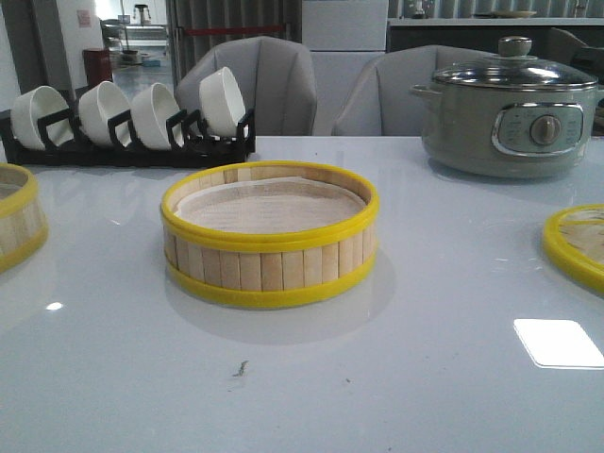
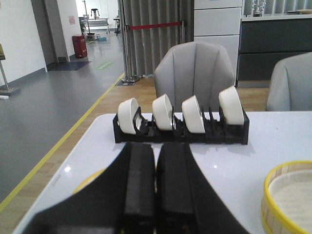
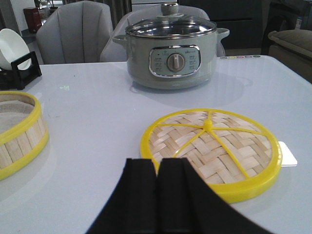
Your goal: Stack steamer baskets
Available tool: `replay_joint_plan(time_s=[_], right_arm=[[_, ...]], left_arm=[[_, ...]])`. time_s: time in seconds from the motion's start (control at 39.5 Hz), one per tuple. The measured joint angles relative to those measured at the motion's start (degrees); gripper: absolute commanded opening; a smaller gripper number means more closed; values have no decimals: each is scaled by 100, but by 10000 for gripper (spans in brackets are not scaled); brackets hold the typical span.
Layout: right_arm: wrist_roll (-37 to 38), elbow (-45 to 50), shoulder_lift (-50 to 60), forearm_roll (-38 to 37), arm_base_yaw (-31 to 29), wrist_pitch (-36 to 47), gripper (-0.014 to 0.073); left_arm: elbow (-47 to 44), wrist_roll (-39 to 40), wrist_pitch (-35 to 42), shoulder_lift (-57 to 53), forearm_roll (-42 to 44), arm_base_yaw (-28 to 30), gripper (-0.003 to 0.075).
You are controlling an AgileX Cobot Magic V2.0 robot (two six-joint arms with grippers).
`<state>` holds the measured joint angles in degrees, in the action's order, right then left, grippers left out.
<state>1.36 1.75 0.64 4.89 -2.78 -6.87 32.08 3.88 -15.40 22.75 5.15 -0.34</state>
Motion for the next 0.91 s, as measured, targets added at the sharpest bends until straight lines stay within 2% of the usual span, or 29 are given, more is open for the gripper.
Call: replay_joint_plan(time_s=[0.2,0.38,0.56,0.91], right_arm=[[0,0,0,0,0,0,37],[0,0,0,0,0,0,37],[0,0,0,0,0,0,37],[0,0,0,0,0,0,37]], left_arm=[[2215,0,-1682,1744,-36,0,85],[3034,0,-2886,2813,-26,-221,85],[3088,-106,-3197,3289,-26,-475,85],[3088,-151,-3082,3430,-26,-525,85]])
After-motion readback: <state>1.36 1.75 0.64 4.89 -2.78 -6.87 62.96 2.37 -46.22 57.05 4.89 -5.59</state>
